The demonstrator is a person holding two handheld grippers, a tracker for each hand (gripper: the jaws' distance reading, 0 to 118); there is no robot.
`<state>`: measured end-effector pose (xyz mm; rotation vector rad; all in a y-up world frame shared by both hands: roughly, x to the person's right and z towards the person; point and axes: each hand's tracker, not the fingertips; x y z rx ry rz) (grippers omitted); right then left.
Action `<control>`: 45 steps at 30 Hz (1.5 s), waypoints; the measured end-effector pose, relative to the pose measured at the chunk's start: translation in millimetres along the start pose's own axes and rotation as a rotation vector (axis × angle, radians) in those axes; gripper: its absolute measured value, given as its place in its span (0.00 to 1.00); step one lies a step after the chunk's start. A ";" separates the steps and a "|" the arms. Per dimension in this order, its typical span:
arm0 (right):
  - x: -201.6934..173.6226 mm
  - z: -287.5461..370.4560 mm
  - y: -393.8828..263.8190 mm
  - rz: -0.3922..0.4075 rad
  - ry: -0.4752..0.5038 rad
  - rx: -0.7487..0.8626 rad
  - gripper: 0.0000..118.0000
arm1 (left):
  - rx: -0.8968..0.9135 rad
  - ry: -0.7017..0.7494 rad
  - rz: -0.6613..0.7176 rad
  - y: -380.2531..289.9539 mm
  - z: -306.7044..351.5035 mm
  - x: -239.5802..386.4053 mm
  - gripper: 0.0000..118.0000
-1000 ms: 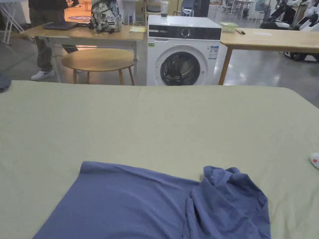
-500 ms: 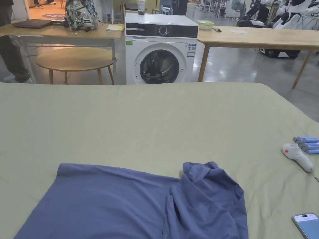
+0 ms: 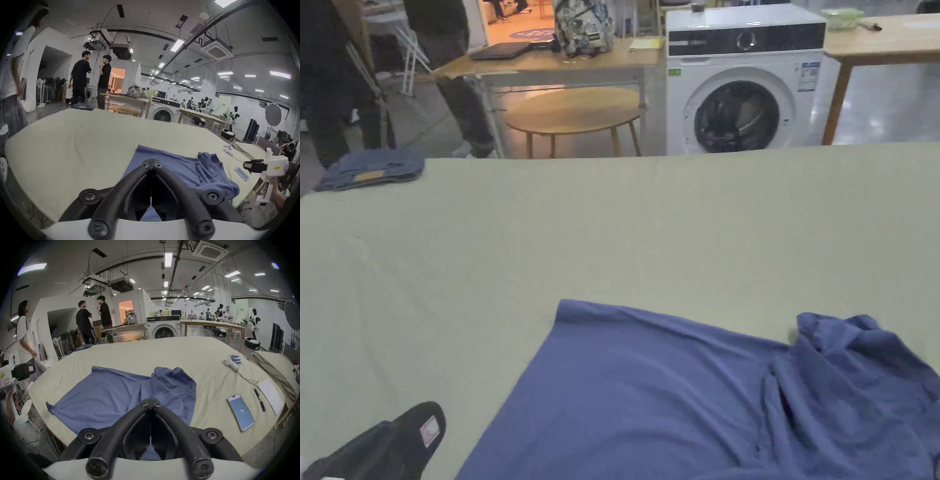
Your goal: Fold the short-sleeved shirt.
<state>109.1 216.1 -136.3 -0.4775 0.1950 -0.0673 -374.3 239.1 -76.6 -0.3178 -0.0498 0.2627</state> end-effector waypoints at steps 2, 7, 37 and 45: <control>0.7 1.1 -2.1 -0.009 0.006 0.003 0.00 | -0.025 0.071 0.029 -1.5 2.2 -13.9 0.46; 12.6 -0.2 -15.8 -0.062 0.017 -0.035 0.00 | -0.251 0.142 0.033 -38.2 -12.4 -56.2 0.49; 57.8 -164.4 82.2 0.036 -0.004 -0.224 0.58 | -0.534 0.202 0.030 -103.6 -64.9 -54.3 0.03; 100.7 -264.2 98.2 -0.023 -0.087 -0.303 0.58 | -0.514 0.197 0.124 -106.0 -63.8 -63.9 0.03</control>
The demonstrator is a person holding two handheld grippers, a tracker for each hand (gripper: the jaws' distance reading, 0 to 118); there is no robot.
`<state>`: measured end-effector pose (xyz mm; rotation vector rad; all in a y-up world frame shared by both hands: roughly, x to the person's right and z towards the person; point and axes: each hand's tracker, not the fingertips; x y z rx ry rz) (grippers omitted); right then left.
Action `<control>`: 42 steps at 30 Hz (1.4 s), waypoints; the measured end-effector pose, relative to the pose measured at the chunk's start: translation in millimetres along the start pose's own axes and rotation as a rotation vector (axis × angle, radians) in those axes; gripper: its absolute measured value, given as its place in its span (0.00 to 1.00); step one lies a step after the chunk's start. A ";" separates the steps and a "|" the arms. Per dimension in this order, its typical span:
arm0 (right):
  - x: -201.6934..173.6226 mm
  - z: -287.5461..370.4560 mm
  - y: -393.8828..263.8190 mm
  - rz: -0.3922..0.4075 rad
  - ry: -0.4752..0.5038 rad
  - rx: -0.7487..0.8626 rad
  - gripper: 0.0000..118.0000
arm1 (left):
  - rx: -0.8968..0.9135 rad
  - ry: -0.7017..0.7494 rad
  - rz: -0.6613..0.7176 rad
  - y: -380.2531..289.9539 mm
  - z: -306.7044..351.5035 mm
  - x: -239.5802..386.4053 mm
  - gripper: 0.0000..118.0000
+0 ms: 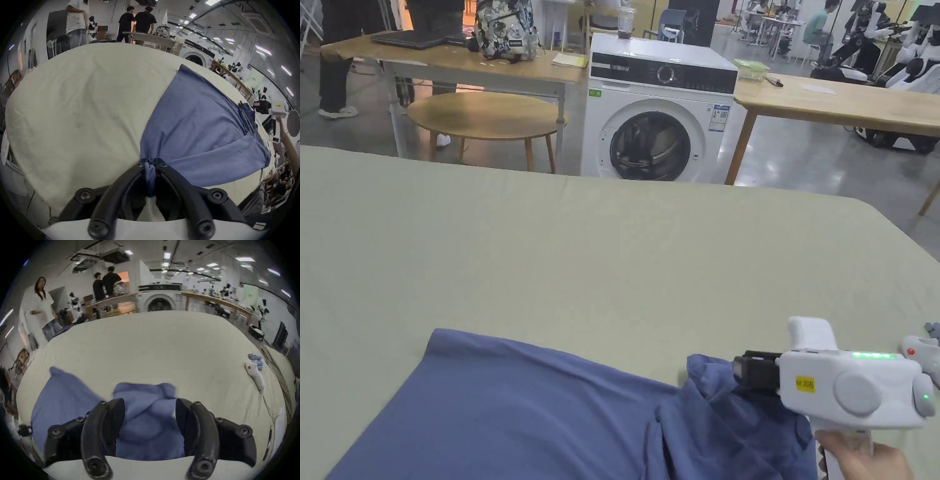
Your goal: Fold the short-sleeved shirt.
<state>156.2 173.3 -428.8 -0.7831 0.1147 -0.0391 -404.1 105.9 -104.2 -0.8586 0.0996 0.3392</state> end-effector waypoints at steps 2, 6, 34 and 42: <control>20.4 -12.0 4.2 -0.011 0.038 -0.015 0.58 | -0.001 -0.001 -0.001 0.0 0.4 0.0 0.02; 38.0 -14.3 -6.1 -0.009 0.103 -0.055 0.58 | -0.004 0.005 0.003 0.9 -0.4 2.2 0.02; 35.6 55.7 -11.6 0.054 0.058 0.081 0.02 | 0.238 -0.115 0.112 22.2 34.4 -12.8 0.02; 32.1 195.6 45.9 0.079 -0.010 0.333 0.02 | 0.547 -0.226 0.010 124.3 111.6 1.0 0.01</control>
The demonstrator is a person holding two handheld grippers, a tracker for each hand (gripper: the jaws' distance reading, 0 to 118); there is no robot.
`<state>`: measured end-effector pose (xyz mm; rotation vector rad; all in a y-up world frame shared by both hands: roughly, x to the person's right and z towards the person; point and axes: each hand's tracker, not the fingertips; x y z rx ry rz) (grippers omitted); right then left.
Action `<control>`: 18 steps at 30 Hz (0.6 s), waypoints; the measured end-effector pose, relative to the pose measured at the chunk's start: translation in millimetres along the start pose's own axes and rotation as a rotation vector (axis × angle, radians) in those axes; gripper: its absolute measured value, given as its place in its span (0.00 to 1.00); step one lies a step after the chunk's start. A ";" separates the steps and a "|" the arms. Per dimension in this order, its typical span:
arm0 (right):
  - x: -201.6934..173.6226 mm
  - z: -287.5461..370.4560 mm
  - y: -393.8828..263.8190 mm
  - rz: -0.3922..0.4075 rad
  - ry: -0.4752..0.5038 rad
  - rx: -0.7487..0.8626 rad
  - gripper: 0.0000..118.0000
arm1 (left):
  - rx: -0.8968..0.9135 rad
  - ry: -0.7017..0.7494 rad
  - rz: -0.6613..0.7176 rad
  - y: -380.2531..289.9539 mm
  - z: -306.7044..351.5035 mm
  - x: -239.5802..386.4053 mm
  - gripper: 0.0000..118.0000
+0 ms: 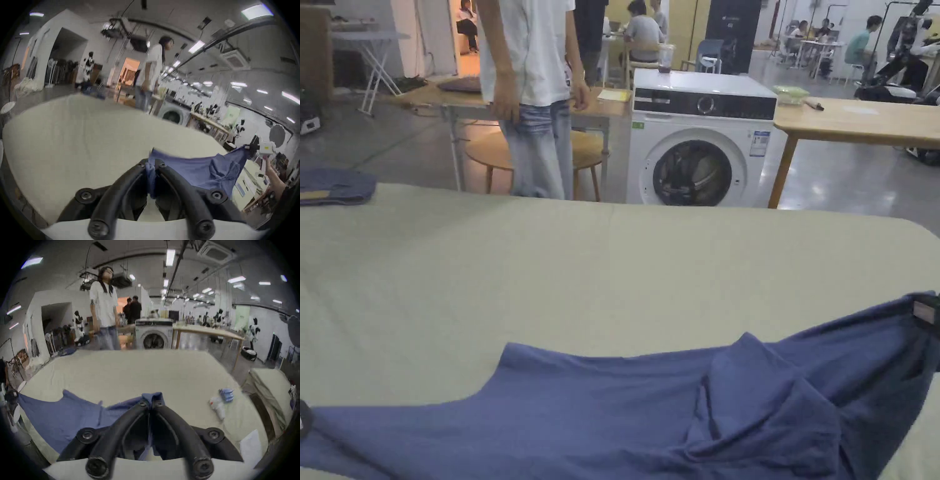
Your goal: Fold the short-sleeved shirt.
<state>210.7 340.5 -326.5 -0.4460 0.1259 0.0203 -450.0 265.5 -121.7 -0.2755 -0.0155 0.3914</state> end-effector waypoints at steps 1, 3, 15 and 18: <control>1.6 12.3 8.7 -0.019 -0.006 0.041 0.02 | 0.034 -0.004 -0.009 16.2 -0.9 1.1 0.01; 7.8 34.1 24.5 -0.058 -0.022 0.110 0.02 | 0.102 -0.004 -0.033 47.1 -1.5 3.6 0.01; 44.6 49.9 101.0 -0.161 -0.093 0.232 0.02 | 0.284 -0.070 -0.091 184.8 -30.7 20.8 0.01; 48.1 45.4 109.7 -0.194 -0.096 0.230 0.02 | 0.284 -0.075 -0.072 202.9 -46.3 11.8 0.01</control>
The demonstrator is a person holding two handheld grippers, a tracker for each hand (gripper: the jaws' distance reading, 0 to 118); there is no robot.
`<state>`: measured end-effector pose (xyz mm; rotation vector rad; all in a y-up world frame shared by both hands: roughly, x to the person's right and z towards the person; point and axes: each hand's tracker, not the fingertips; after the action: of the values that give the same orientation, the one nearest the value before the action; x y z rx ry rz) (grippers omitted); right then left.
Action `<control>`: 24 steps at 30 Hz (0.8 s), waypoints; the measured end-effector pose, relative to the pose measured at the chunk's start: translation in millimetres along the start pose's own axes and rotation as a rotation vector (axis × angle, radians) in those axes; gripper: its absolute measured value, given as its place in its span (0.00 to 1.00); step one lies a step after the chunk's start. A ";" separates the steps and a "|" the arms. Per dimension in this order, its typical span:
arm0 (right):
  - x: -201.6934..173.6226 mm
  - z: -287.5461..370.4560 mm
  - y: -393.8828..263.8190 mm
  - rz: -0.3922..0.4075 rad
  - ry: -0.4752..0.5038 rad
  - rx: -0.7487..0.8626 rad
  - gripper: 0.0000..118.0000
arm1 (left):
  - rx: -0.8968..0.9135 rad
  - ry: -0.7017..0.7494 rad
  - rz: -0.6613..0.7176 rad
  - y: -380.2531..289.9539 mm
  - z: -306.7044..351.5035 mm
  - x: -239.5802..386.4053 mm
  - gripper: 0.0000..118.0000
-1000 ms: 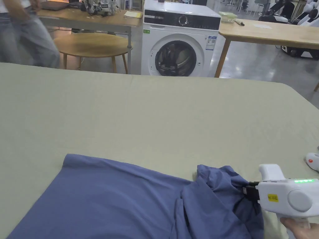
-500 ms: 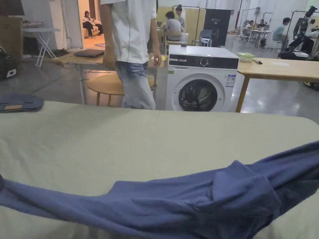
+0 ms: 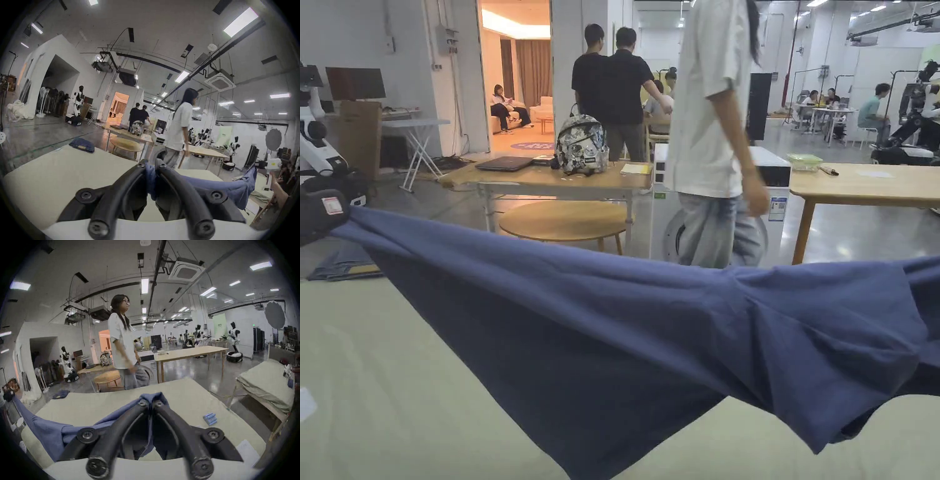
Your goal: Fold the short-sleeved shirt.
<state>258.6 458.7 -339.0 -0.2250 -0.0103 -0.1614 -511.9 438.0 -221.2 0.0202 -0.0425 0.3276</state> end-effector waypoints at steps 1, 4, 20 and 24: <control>0.1 -1.0 1.6 -0.006 0.005 0.009 0.02 | -0.003 -0.004 -0.004 3.9 -5.7 -1.0 0.01; 1.2 -10.4 10.2 0.001 0.005 0.009 0.02 | -0.016 -0.001 -0.017 10.9 -17.4 1.7 0.01; -43.3 -105.6 29.8 0.019 -0.062 -0.070 0.02 | -0.150 0.107 -0.029 19.2 -134.5 -9.9 0.01; -40.5 -125.6 17.4 0.022 -0.054 -0.082 0.02 | -0.173 0.104 -0.044 1.8 -131.6 -11.3 0.01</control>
<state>220.4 453.8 -466.4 -0.3108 -0.0547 -0.1338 -518.1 439.5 -353.1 -0.1672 0.0327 0.2797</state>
